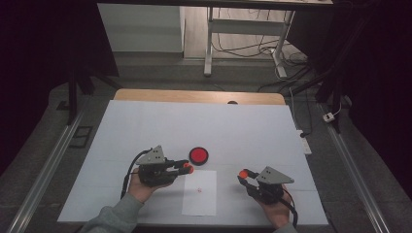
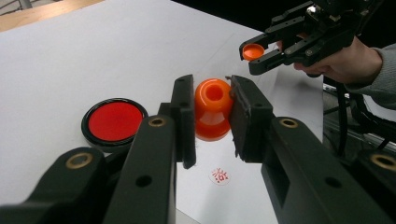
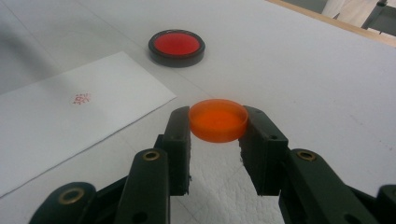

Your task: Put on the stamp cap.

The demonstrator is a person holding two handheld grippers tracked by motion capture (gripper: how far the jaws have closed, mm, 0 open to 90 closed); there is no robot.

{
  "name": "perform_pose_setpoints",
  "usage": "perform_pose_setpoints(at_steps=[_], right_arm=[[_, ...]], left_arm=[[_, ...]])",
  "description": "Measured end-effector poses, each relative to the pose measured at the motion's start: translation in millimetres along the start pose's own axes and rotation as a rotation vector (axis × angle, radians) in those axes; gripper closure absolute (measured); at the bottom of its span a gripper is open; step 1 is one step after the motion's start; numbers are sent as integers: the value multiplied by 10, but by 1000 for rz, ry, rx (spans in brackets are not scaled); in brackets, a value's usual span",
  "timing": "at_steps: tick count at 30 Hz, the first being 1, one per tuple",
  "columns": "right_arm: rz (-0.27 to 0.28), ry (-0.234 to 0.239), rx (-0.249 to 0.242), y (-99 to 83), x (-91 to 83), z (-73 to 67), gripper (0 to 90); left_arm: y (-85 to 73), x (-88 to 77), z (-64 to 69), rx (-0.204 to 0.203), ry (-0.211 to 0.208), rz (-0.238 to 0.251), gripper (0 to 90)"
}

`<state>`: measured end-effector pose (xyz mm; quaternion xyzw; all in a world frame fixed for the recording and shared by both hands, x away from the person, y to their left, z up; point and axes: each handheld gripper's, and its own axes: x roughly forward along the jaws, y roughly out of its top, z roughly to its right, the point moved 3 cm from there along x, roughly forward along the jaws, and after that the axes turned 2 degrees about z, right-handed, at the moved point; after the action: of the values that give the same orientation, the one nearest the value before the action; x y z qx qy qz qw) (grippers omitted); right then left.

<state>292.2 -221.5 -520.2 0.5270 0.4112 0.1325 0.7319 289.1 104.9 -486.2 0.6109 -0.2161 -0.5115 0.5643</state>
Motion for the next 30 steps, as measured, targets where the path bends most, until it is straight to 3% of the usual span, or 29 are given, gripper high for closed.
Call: perform_pose_setpoints(at_steps=[15,30], right_arm=[[4,11,-6,32,44,-64,632],[-1,79,-33,97,224,-282,632]], left_arm=[[-3,25,17,1,-7,-8,721],[-18,74,36,3,-17,-25,721]])
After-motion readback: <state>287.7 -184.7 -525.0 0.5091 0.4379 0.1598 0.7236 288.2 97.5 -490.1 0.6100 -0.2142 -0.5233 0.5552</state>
